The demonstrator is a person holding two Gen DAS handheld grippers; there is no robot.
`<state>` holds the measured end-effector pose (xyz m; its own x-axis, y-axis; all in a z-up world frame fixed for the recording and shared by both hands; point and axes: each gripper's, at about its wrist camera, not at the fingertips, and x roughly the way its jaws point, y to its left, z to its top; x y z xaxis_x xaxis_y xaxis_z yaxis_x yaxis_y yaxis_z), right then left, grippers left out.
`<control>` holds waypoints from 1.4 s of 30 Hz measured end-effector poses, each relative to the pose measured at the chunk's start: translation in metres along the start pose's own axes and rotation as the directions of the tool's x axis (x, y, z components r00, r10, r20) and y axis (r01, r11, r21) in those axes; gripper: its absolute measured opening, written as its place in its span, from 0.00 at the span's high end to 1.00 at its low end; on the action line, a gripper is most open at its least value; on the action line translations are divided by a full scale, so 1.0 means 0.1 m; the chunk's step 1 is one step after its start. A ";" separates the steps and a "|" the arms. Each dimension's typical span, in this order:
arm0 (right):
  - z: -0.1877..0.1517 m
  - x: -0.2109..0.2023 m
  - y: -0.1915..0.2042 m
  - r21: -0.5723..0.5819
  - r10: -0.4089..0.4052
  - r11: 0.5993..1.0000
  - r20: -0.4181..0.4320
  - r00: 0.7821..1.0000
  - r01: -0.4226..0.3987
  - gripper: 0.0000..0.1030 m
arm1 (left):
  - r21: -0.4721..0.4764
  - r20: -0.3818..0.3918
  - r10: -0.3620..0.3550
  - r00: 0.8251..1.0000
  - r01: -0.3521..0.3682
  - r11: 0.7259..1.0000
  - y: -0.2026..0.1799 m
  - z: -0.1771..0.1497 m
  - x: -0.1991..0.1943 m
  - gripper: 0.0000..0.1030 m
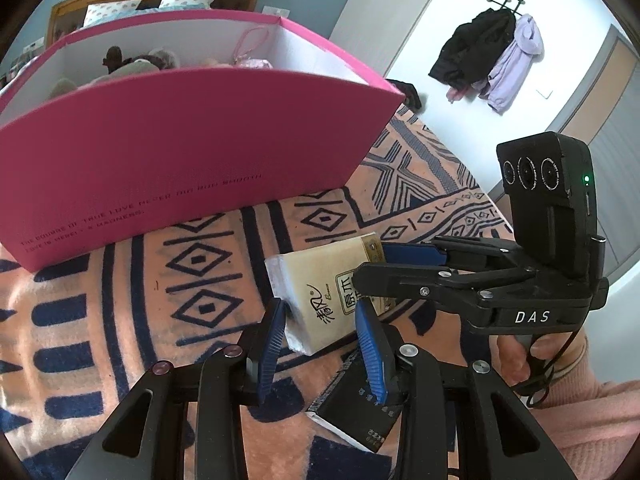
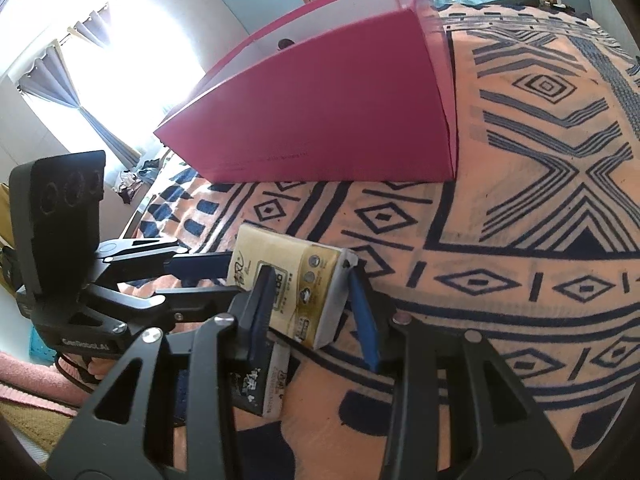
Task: Organize objects
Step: 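Lift the cream tissue pack and carry it over the box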
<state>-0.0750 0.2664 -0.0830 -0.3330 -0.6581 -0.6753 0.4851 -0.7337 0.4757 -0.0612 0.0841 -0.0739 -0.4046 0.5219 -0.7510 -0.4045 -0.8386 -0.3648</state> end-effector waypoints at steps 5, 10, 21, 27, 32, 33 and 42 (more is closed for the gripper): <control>0.01 -0.06 0.09 -0.017 -0.007 1.000 0.015 1.000 0.007 0.60 | 0.013 0.017 0.003 1.000 -0.003 1.000 -0.04 0.03 -0.04 0.65; 0.05 -0.02 0.20 -0.038 -0.014 0.999 0.033 0.999 0.015 0.60 | 0.018 0.043 -0.001 0.999 0.000 1.000 -0.06 0.06 -0.12 0.65; 0.13 -0.22 0.25 -0.071 -0.011 0.997 0.079 0.997 0.017 0.60 | 0.058 0.100 0.006 0.995 -0.011 0.998 -0.16 0.19 -0.31 0.65; 0.21 -0.34 0.30 -0.095 -0.015 0.995 0.111 0.994 0.025 0.60 | 0.069 0.120 0.000 0.993 -0.009 0.998 -0.20 0.27 -0.37 0.65; 0.27 -0.41 0.34 -0.113 -0.011 0.993 0.135 0.991 0.027 0.60 | 0.077 0.140 -0.001 0.990 -0.009 0.997 -0.22 0.33 -0.45 0.65; 0.29 -0.43 0.35 -0.116 -0.009 0.993 0.138 0.990 0.025 0.60 | 0.079 0.144 0.001 0.990 -0.013 0.997 -0.23 0.34 -0.46 0.65; 0.47 -0.58 0.47 -0.166 -0.009 0.985 0.192 0.981 0.041 0.60 | 0.091 0.179 0.004 0.984 -0.020 0.996 -0.25 0.52 -0.57 0.65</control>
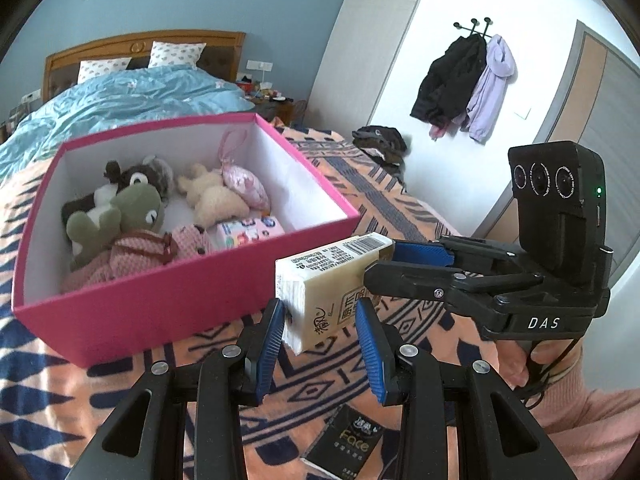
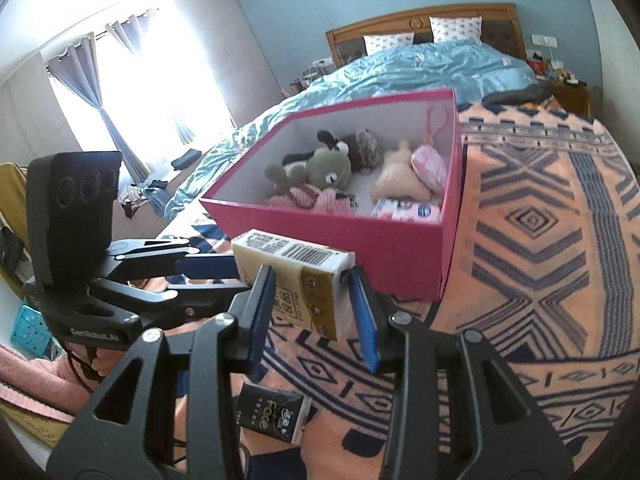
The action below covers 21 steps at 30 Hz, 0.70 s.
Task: Organize objects
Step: 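Lift the cream tissue pack and carry it over the box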
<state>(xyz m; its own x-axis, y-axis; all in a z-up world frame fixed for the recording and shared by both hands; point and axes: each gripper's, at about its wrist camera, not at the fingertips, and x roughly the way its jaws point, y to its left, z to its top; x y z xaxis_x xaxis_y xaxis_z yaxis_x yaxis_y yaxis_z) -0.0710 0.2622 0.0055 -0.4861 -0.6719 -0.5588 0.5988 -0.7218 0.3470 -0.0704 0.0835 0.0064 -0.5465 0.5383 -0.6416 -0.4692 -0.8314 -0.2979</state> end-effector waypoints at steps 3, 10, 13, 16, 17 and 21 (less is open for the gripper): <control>0.07 -0.02 0.02 -0.017 -0.005 1.000 0.015 1.000 0.005 0.60 | 0.004 0.011 0.000 1.000 0.000 1.000 0.01 0.07 -0.03 0.65; 0.26 -0.04 0.02 -0.041 -0.004 0.999 0.040 0.999 0.006 0.60 | 0.012 0.031 0.011 0.999 -0.012 1.000 0.04 0.24 -0.05 0.65; 0.33 -0.05 0.00 -0.042 0.000 0.999 0.049 0.999 0.002 0.60 | 0.017 0.037 0.016 0.999 -0.016 1.000 0.06 0.31 -0.05 0.65; 0.42 -0.06 -0.02 -0.046 0.005 0.999 0.062 0.998 -0.002 0.60 | 0.018 0.041 0.017 0.999 -0.017 1.000 0.08 0.39 -0.04 0.65; 0.44 -0.06 -0.03 -0.048 0.006 0.999 0.065 0.998 -0.003 0.60 | 0.018 0.042 0.019 0.999 -0.020 1.000 0.09 0.41 -0.04 0.65; 0.57 -0.05 -0.05 -0.054 0.012 0.999 0.075 0.997 -0.008 0.60 | 0.018 0.046 0.028 0.999 -0.029 0.999 0.12 0.50 -0.02 0.65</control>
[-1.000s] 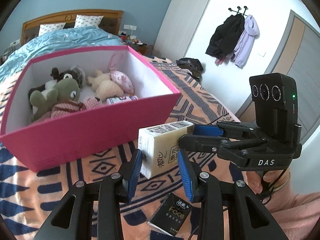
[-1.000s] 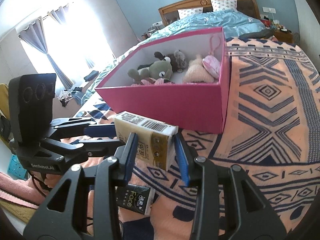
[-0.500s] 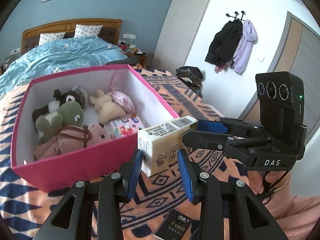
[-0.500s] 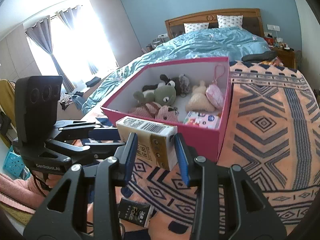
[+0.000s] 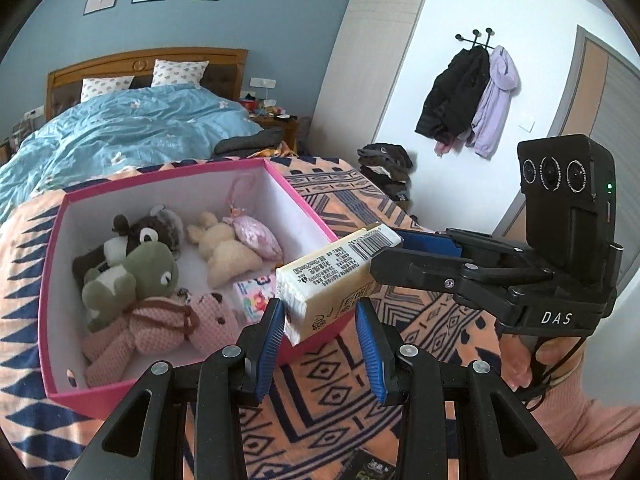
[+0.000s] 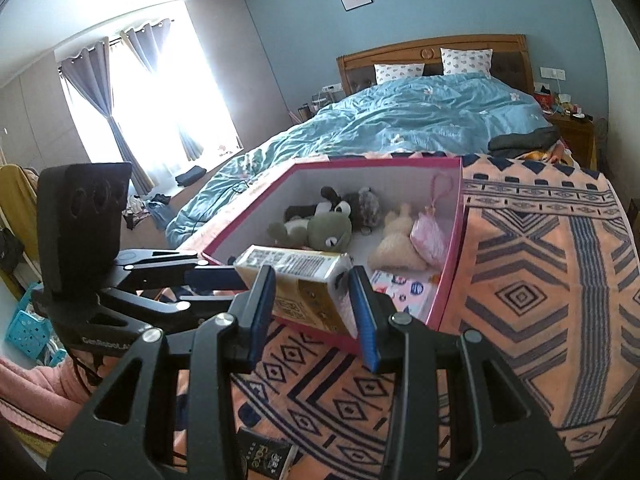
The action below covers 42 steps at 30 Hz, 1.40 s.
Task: Organize objects
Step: 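Lift the cream tissue pack and carry it over the box, then lower the cream tissue pack into the box and open the right gripper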
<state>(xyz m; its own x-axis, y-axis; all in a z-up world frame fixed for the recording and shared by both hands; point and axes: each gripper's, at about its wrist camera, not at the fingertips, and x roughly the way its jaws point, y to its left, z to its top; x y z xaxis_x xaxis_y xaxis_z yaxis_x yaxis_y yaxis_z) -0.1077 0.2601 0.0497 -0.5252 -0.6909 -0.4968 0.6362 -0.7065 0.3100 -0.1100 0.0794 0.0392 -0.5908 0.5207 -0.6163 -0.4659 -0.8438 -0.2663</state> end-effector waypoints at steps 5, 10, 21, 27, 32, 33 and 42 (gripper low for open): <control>0.10 0.07 -0.04 -0.005 -0.004 1.000 0.000 1.000 0.004 0.60 | -0.008 -0.009 0.014 1.000 -0.014 1.000 0.08 0.08 0.08 0.65; 0.15 0.20 -0.13 0.005 -0.004 1.000 -0.024 1.000 0.004 0.60 | -0.042 -0.059 0.006 0.998 -0.008 0.999 0.21 0.11 0.26 0.65; 0.13 0.50 -0.33 0.040 -0.040 0.998 -0.114 0.993 0.045 0.60 | -0.066 -0.170 0.023 0.985 -0.034 0.997 0.36 0.12 0.64 0.65; 0.12 0.67 -0.46 0.076 -0.066 0.994 -0.159 0.985 0.079 0.60 | -0.049 -0.228 0.048 0.973 -0.061 0.997 0.41 0.17 0.84 0.65; 0.15 0.84 -0.51 0.068 -0.138 0.986 -0.185 0.973 0.153 0.60 | -0.060 -0.271 0.078 0.960 -0.097 0.993 0.49 0.22 1.02 0.65; 0.16 0.86 -0.50 0.056 -0.157 0.984 -0.184 0.970 0.170 0.60 | -0.065 -0.275 0.085 0.958 -0.106 0.992 0.51 0.22 1.05 0.65; 0.15 0.80 -0.44 0.024 -0.172 0.984 -0.139 0.975 0.177 0.60 | -0.084 -0.248 0.105 0.963 -0.130 0.988 0.58 0.15 1.04 0.65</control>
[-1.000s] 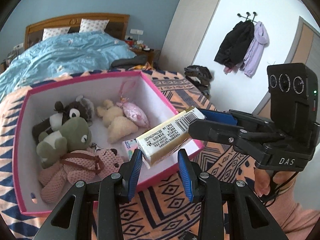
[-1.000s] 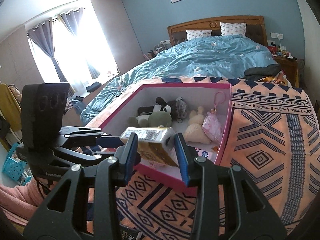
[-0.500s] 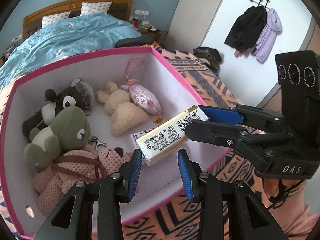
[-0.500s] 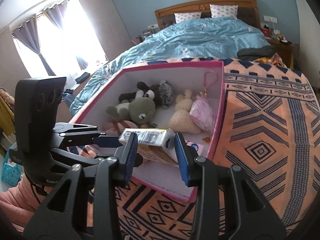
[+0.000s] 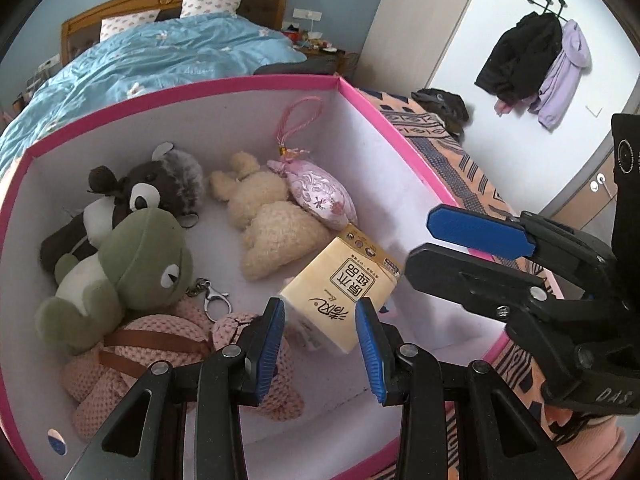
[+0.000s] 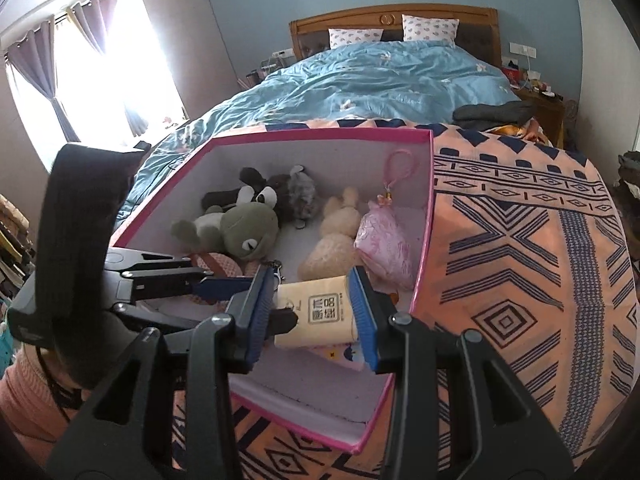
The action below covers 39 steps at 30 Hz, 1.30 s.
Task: Organize objects
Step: 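Lower the cream tissue pack into the box and open the right gripper, then withdraw the right gripper from the box to the black 'Face' packet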
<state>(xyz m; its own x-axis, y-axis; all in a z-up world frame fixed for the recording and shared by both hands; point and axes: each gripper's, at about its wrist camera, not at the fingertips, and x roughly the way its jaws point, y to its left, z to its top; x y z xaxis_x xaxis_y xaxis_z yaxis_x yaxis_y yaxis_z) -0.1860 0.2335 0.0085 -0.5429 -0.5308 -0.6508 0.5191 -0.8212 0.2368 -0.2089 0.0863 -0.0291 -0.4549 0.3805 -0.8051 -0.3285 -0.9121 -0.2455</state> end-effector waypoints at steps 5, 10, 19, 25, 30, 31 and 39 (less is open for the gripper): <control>-0.06 -0.11 -0.02 0.015 0.026 1.000 0.019 0.999 -0.026 0.59 | 0.008 0.070 -0.013 0.997 0.013 1.000 -0.02 -0.08 -0.19 0.62; -0.15 -0.32 0.03 0.009 0.081 0.997 0.051 0.995 -0.081 0.59 | 0.052 0.155 -0.030 0.987 0.022 0.998 -0.12 -0.21 -0.52 0.49; -0.45 -0.83 0.21 -0.056 0.184 0.982 0.088 0.979 -0.179 0.53 | 0.129 0.197 -0.108 0.974 0.083 0.988 -0.33 -0.60 -1.00 0.44; -0.76 -0.96 0.29 -0.073 0.203 0.977 0.049 0.978 -0.199 0.51 | 0.143 0.112 -0.125 0.986 0.109 0.984 -0.40 -1.02 -0.91 0.44; -1.02 -0.81 0.34 -0.063 0.210 0.975 -0.036 0.977 -0.212 0.51 | 0.073 0.047 -0.139 0.989 0.136 0.988 -0.31 -1.30 -0.76 0.44; -1.07 -0.76 0.35 -0.057 0.215 0.974 -0.054 0.975 -0.218 0.51 | 0.059 0.031 -0.144 0.989 0.142 0.988 -0.30 -1.36 -0.73 0.44; -1.39 -0.49 0.42 -0.029 0.242 0.968 -0.160 0.957 -0.249 0.51 | -0.010 -0.036 -0.158 0.987 0.158 0.987 -0.33 -1.75 -0.56 0.44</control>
<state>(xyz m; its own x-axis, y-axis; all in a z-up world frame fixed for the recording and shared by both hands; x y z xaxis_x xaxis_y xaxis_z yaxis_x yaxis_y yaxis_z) -0.0455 0.2544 -0.0501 -0.2881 -0.6730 -0.6812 0.6568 -0.6566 0.3709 -0.0282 0.0685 -0.0701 -0.3668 0.5142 -0.7753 -0.3877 -0.8421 -0.3750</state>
